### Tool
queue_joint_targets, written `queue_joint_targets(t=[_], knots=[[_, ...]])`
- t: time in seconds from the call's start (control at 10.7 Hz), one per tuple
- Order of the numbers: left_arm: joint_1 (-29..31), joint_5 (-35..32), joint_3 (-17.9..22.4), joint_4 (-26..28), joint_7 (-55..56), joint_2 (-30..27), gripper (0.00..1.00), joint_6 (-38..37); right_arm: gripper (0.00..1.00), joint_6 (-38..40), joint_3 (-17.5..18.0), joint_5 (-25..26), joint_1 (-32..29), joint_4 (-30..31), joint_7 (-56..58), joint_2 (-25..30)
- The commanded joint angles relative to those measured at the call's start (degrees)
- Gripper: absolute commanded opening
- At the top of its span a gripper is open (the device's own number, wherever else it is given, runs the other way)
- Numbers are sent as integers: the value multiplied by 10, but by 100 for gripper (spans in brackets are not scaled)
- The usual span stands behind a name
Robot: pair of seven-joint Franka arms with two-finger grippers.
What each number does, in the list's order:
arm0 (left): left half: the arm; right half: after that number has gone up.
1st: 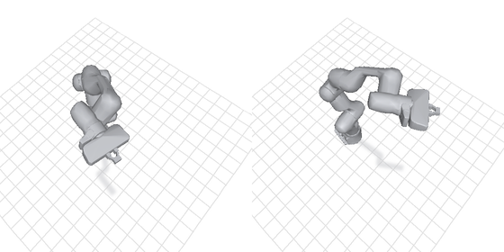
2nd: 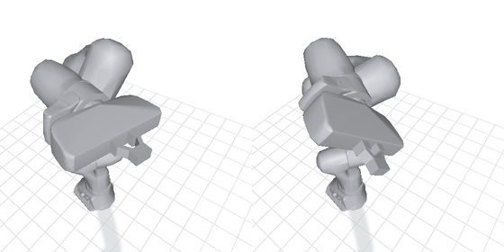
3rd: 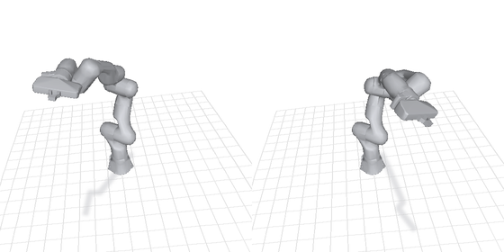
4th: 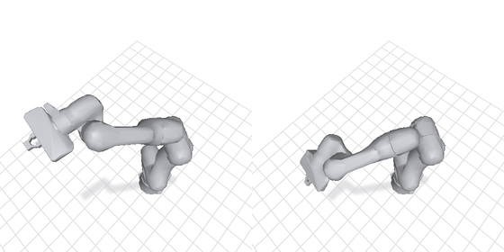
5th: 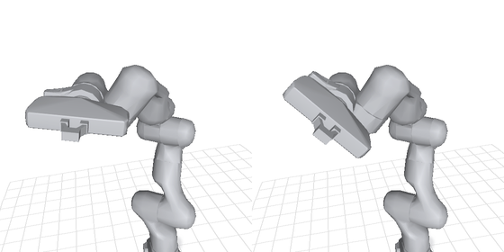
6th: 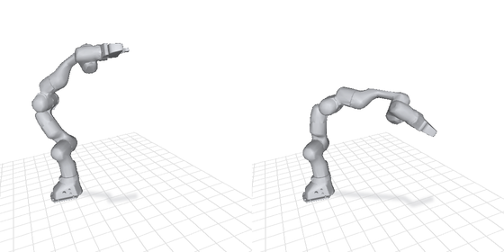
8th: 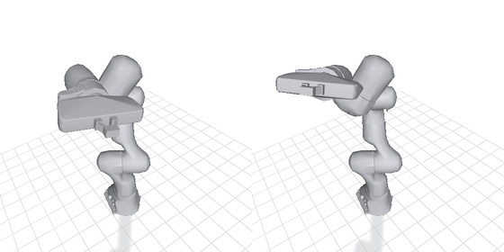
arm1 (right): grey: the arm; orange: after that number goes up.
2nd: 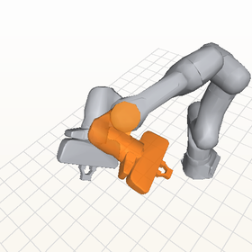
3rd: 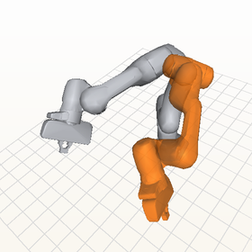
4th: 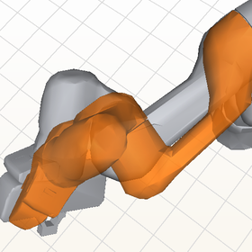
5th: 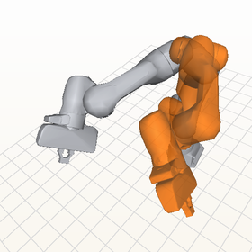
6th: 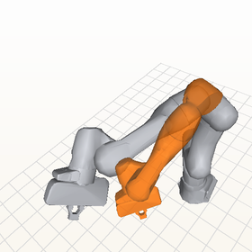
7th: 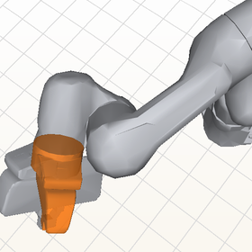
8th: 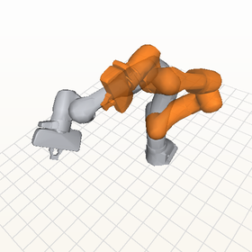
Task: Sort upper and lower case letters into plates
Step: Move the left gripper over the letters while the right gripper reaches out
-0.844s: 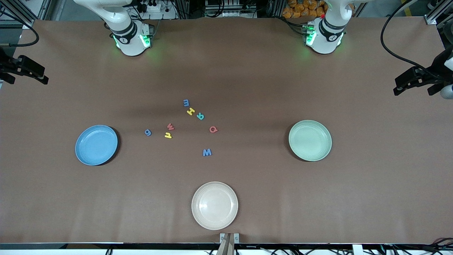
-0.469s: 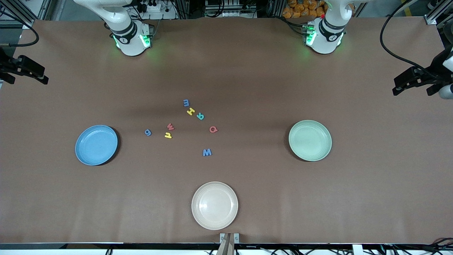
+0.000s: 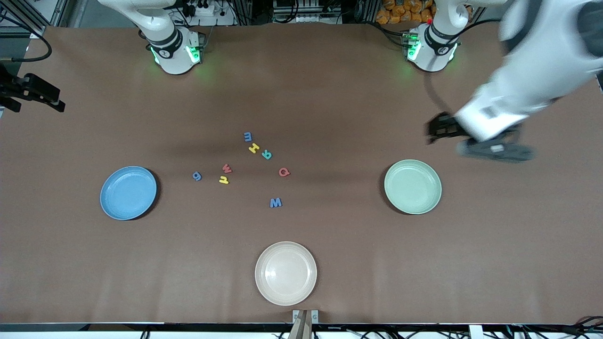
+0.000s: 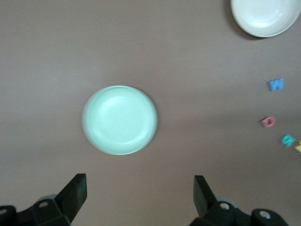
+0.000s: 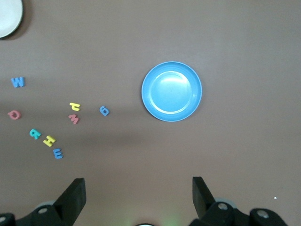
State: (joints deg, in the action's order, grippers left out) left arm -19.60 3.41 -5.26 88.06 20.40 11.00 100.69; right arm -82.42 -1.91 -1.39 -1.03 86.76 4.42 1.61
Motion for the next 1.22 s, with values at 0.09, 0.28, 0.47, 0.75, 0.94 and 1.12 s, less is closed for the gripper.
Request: queue_joint_targets(t=[0.09, 0.28, 0.47, 0.75, 0.94, 1.12], knots=[[-174, -37, 9, -15, 302, 121, 100, 140, 100, 1, 6, -26, -30, -11, 49, -40], [-237, -102, 8, -16, 421, 182, 100, 222, 100, -15, 6, -26, -29, -8, 46, -80], [-279, -132, 8, -16, 508, 220, 100, 260, 100, -43, 7, -28, -23, -5, 45, -120], [-334, -143, 8, -42, 535, 297, 100, 361, 100, -141, 8, -30, -2, 57, 45, -139], [-370, -153, 7, -51, 599, 336, 100, 440, 100, -146, 8, -31, 1, 57, 45, -157], [-381, -148, -18, -47, 786, 353, 100, 437, 100, -147, 9, -34, 4, 55, 45, -179]])
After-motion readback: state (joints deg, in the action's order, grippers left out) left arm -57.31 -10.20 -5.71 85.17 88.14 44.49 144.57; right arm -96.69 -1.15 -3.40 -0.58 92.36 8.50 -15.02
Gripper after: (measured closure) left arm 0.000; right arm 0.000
